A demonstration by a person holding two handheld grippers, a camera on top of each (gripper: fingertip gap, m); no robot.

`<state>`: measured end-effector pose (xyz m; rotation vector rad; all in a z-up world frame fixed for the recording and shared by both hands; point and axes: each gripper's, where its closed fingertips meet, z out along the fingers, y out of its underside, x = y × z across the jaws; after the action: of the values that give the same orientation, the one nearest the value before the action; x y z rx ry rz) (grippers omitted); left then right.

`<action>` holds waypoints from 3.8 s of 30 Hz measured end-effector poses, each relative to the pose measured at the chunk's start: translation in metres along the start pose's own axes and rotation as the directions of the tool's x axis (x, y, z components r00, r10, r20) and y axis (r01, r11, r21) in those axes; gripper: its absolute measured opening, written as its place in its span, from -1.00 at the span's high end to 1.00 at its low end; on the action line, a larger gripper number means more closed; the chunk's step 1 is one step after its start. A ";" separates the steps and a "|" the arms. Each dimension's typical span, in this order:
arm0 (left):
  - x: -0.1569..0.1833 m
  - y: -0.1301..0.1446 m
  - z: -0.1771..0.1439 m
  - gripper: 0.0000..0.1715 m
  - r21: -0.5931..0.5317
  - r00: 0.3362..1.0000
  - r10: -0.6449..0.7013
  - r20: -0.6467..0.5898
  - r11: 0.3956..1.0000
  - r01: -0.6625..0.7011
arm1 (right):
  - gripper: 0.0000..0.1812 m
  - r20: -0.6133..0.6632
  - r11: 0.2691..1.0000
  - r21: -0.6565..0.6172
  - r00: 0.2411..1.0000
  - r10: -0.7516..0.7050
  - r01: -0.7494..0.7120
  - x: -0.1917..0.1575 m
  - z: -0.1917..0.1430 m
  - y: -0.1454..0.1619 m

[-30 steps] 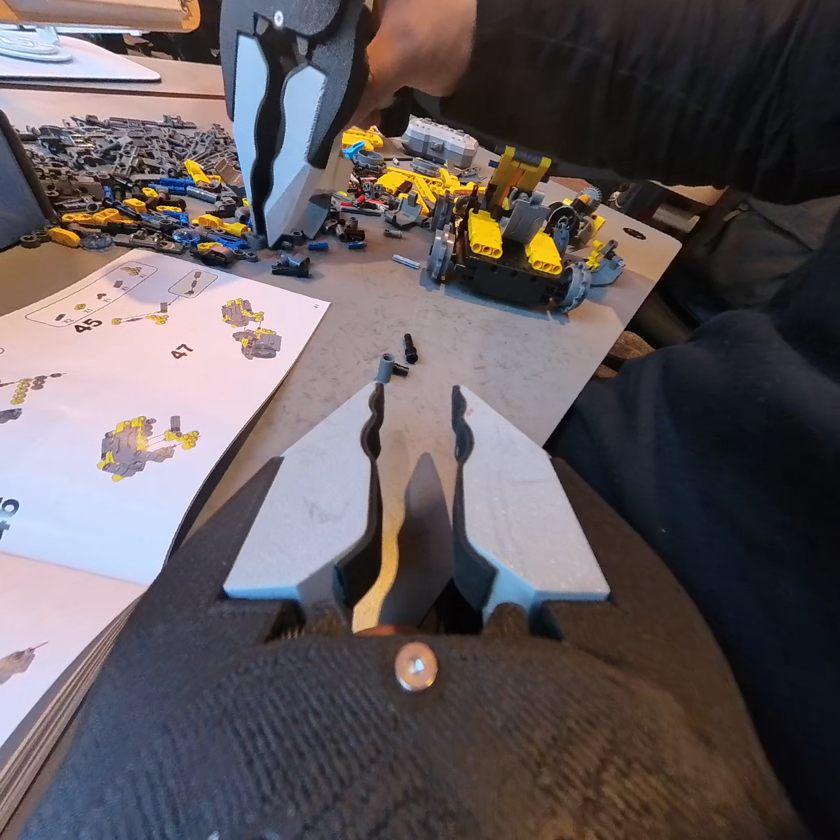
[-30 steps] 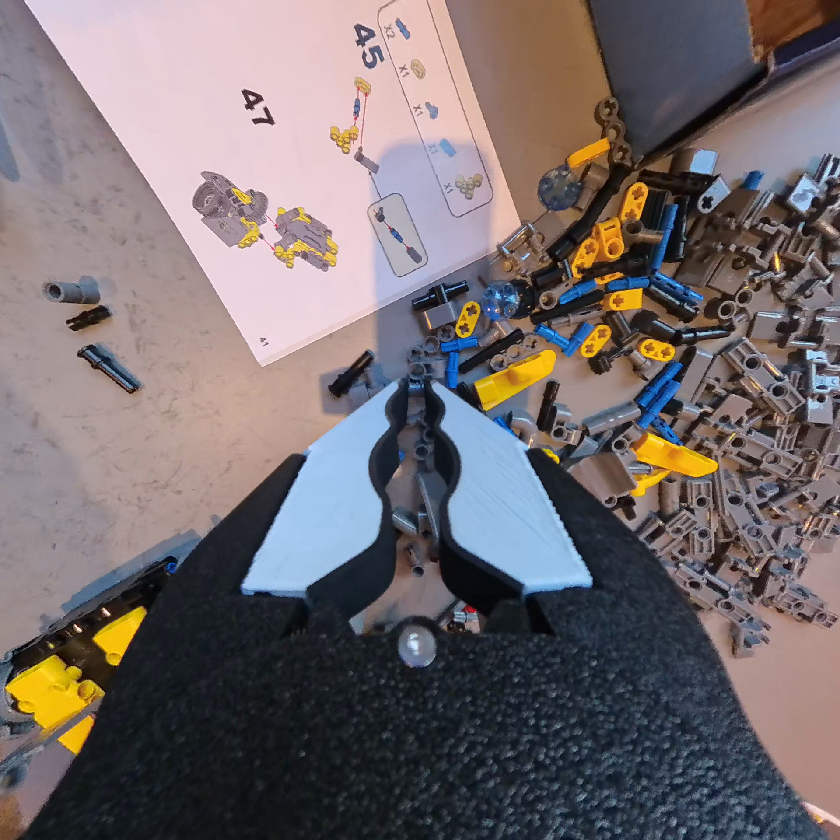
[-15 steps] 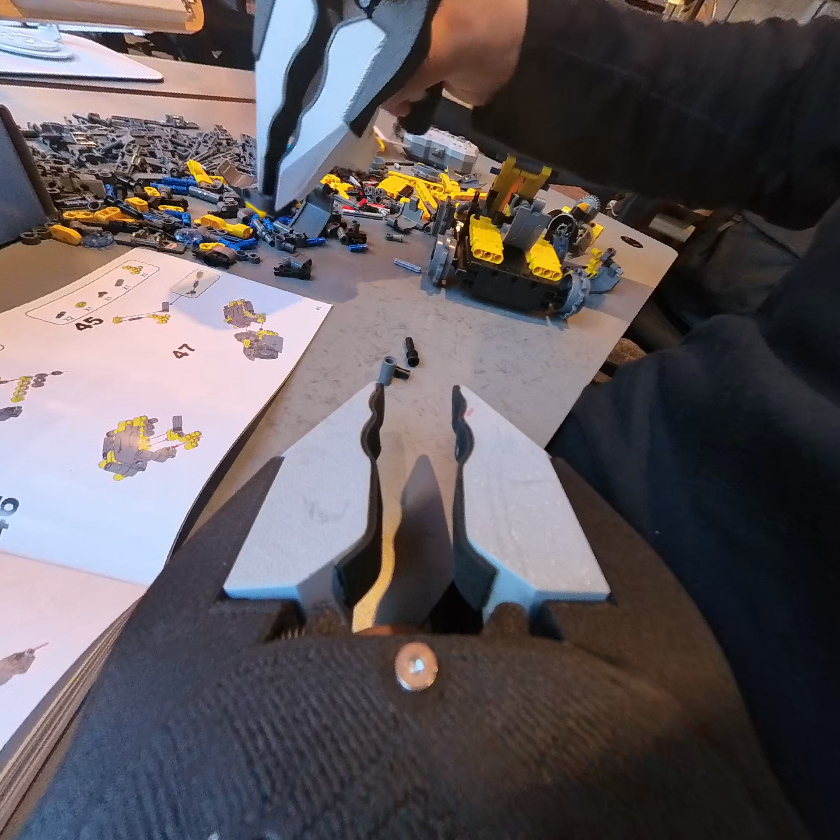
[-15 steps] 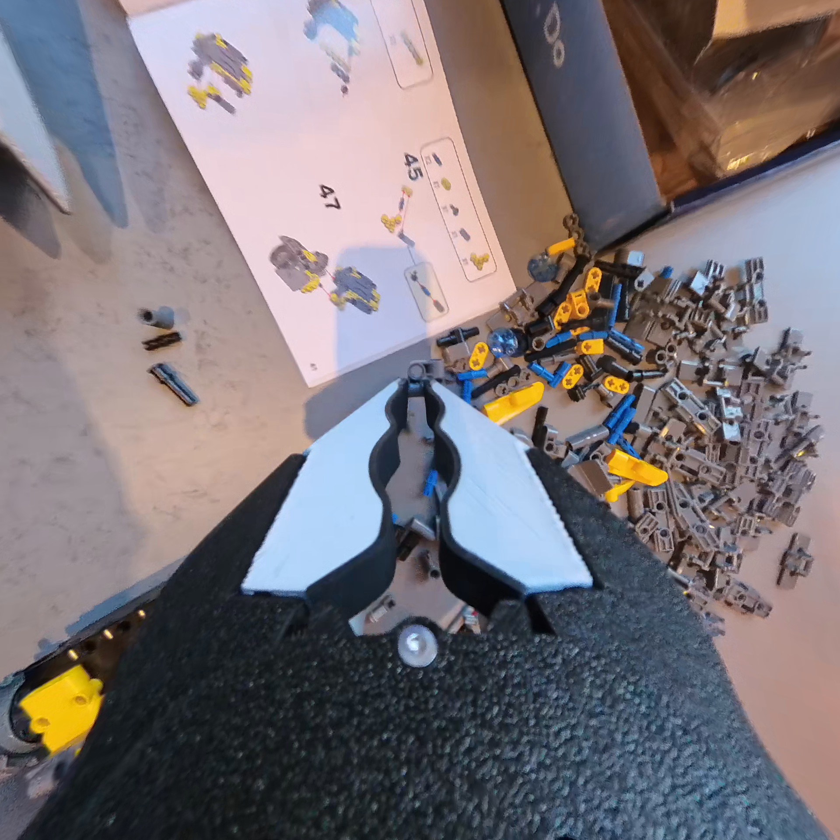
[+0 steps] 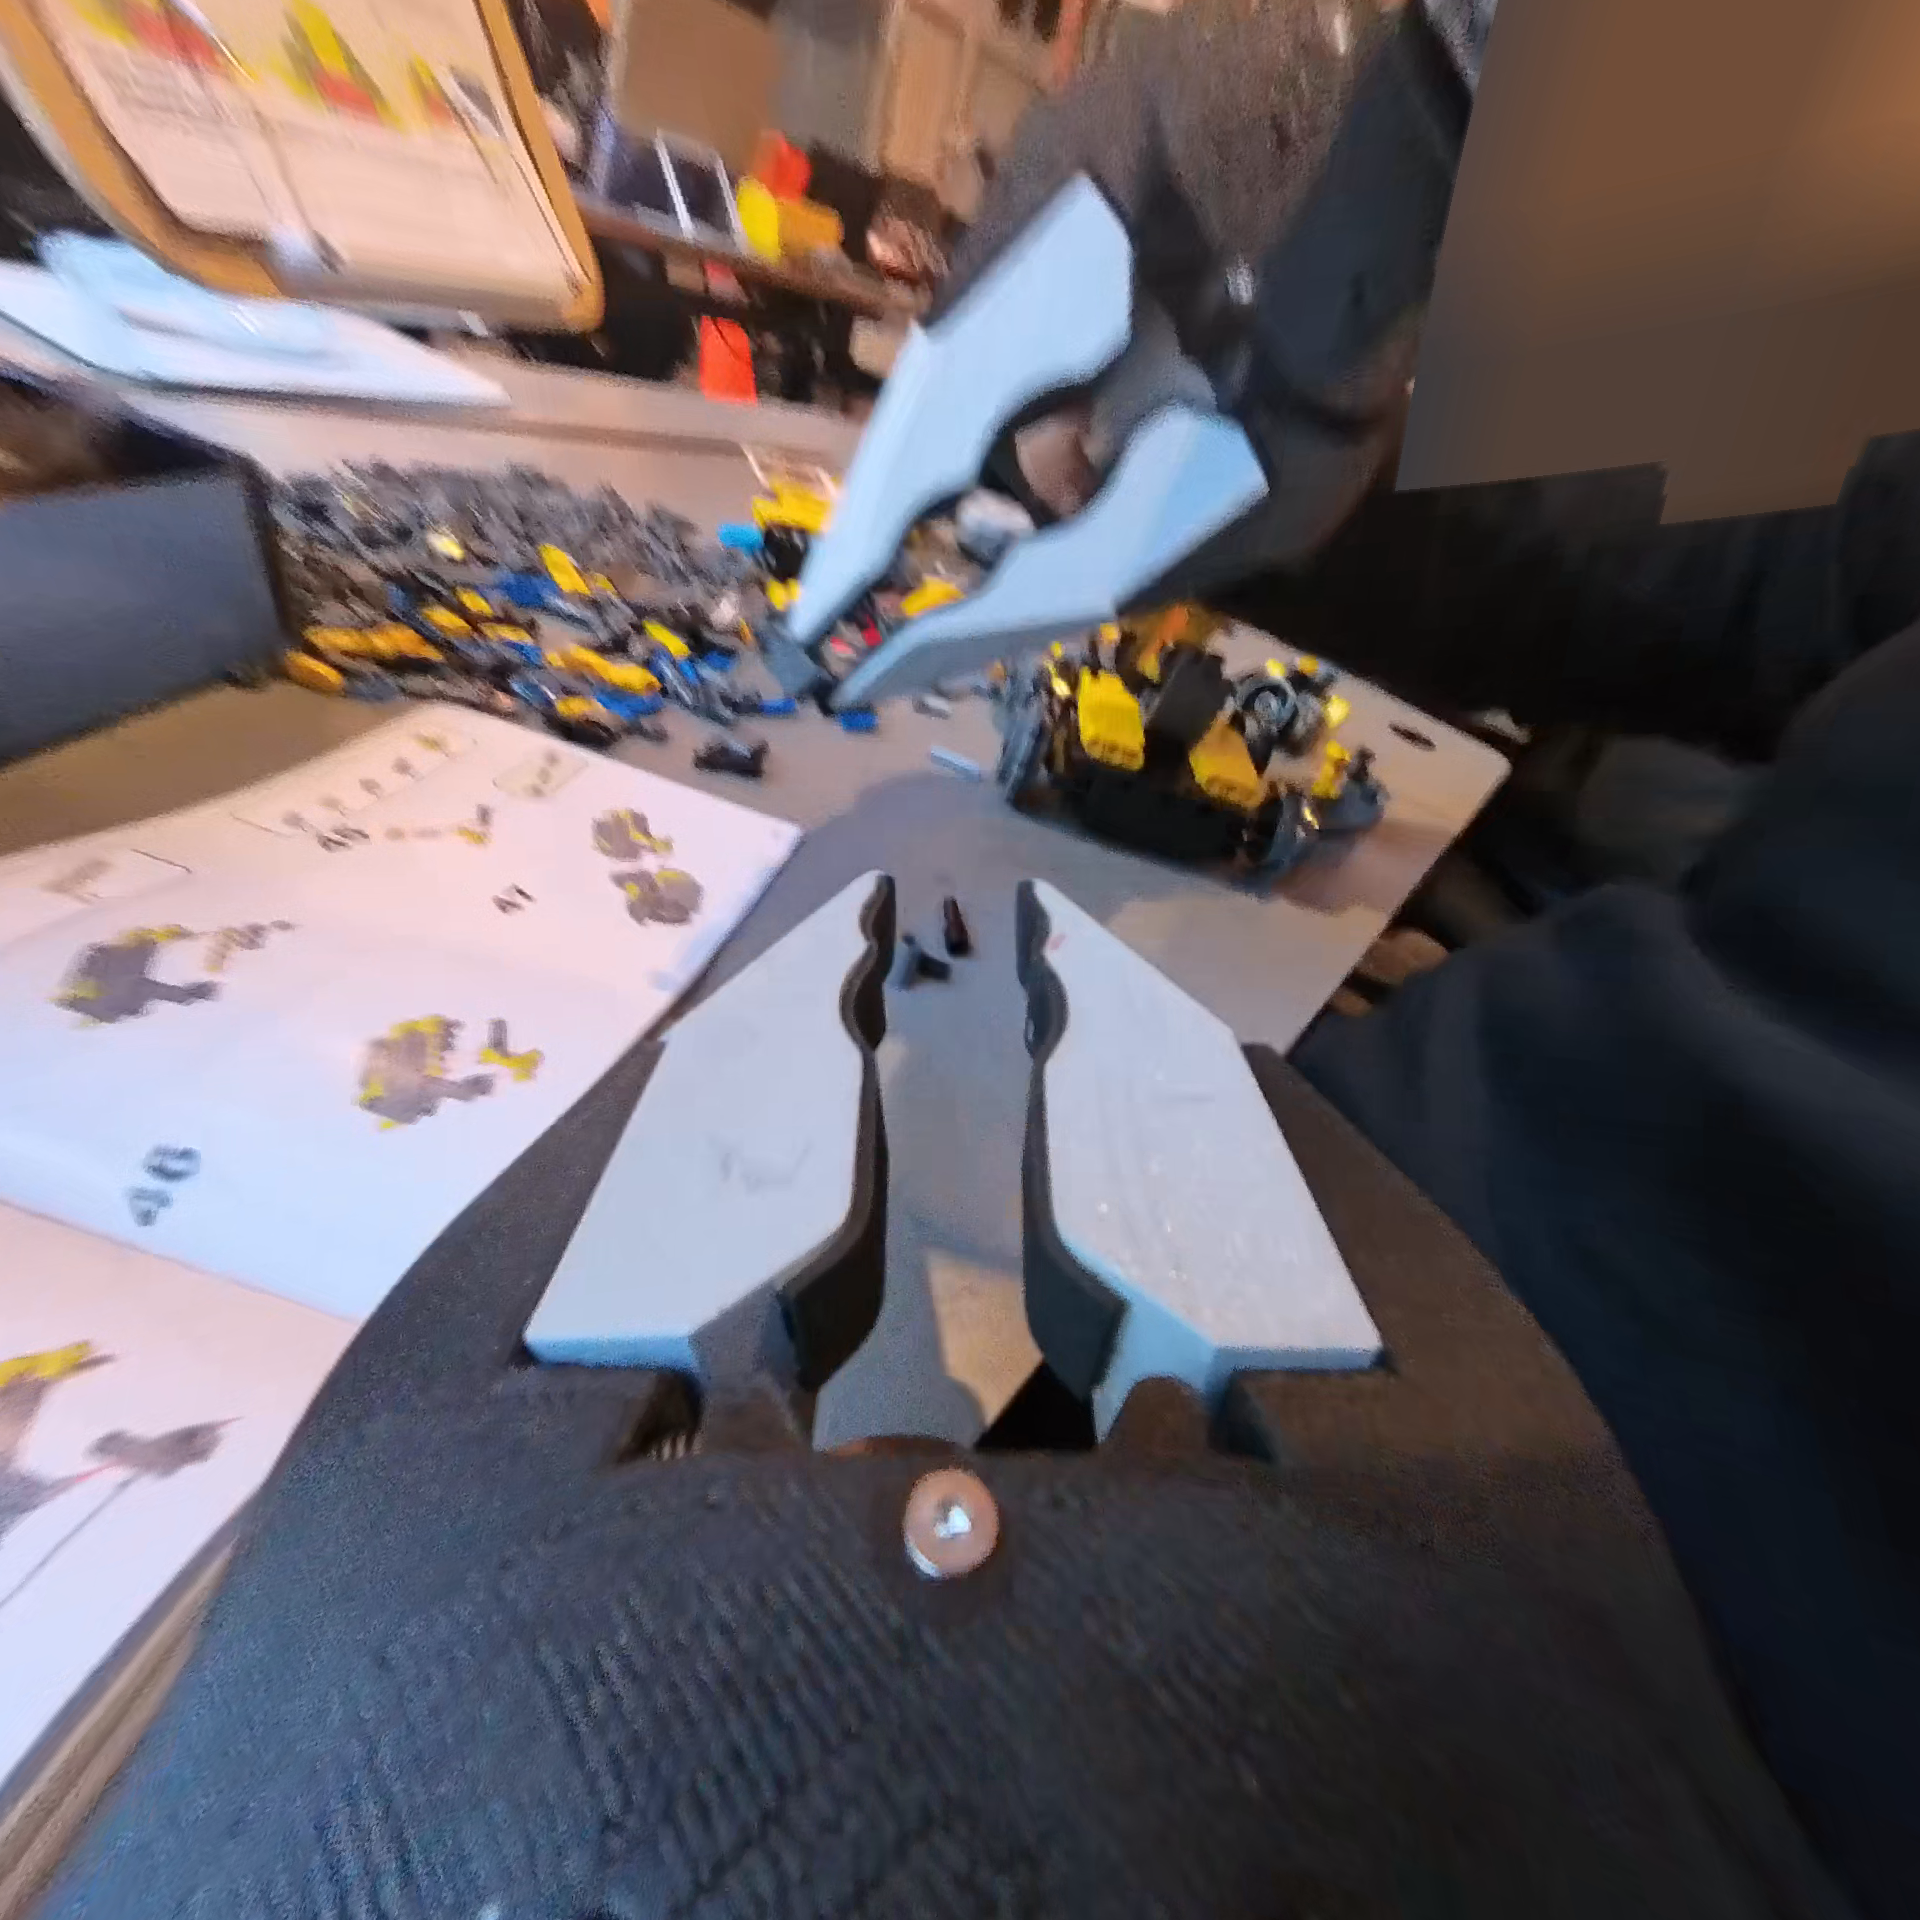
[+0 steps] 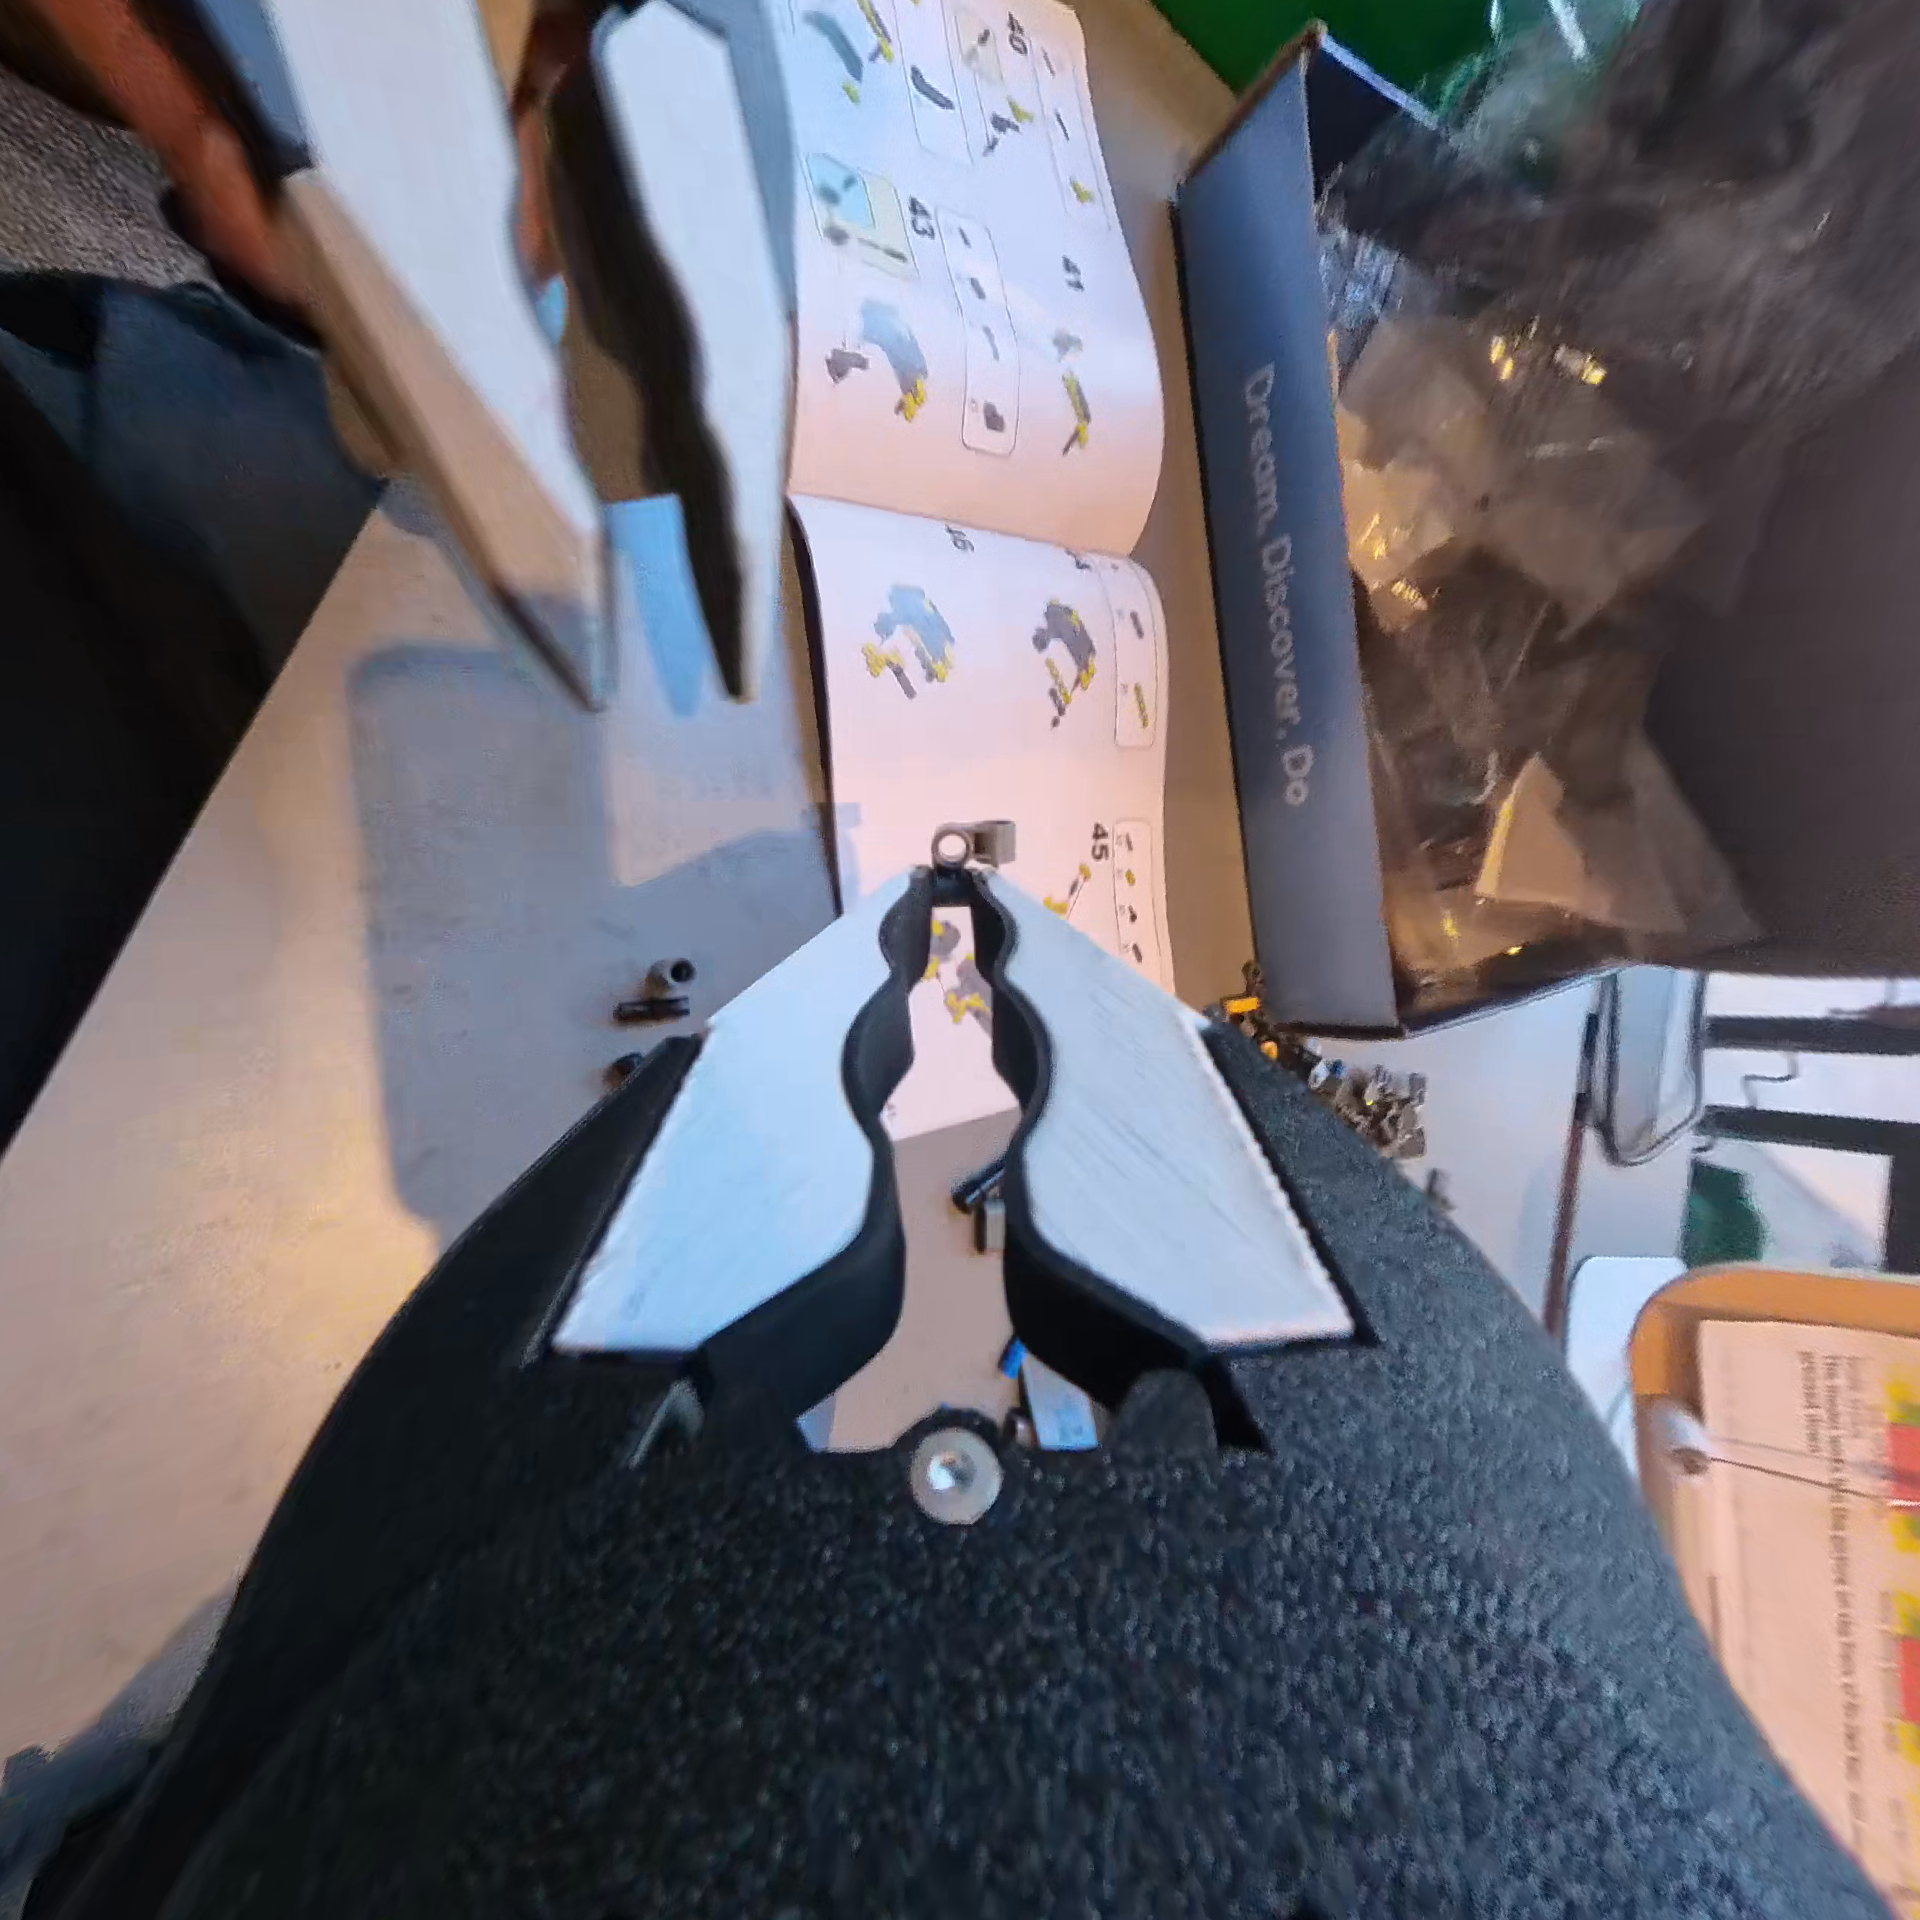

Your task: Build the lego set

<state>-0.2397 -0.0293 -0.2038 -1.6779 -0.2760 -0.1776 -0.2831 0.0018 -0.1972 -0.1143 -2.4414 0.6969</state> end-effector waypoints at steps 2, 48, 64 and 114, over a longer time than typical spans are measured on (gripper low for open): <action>-0.006 -0.010 -0.007 0.74 0.051 0.999 -0.004 0.035 0.999 0.002 | 0.93 -0.016 1.000 0.011 0.999 -0.029 0.029 -0.004 -0.001 -0.007; 0.028 -0.011 -0.012 0.91 0.021 0.911 -0.205 -0.359 0.973 0.228 | 0.83 0.355 0.940 0.205 0.916 0.188 -0.272 -0.050 -0.028 -0.047; 0.008 -0.001 -0.009 0.90 0.004 0.991 0.054 -0.119 0.999 -0.054 | 0.86 0.418 0.865 0.040 0.794 0.441 -0.501 -0.052 0.000 -0.029; -0.002 -0.003 -0.003 0.93 -0.203 0.667 0.685 0.293 0.726 -0.657 | 0.78 0.582 0.312 -0.114 0.191 0.790 -0.943 -0.045 0.002 -0.040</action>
<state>-0.2424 -0.0323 -0.2010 -1.7793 0.1137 0.6929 -0.2442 -0.0442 -0.2017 -1.5722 -2.5582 1.7931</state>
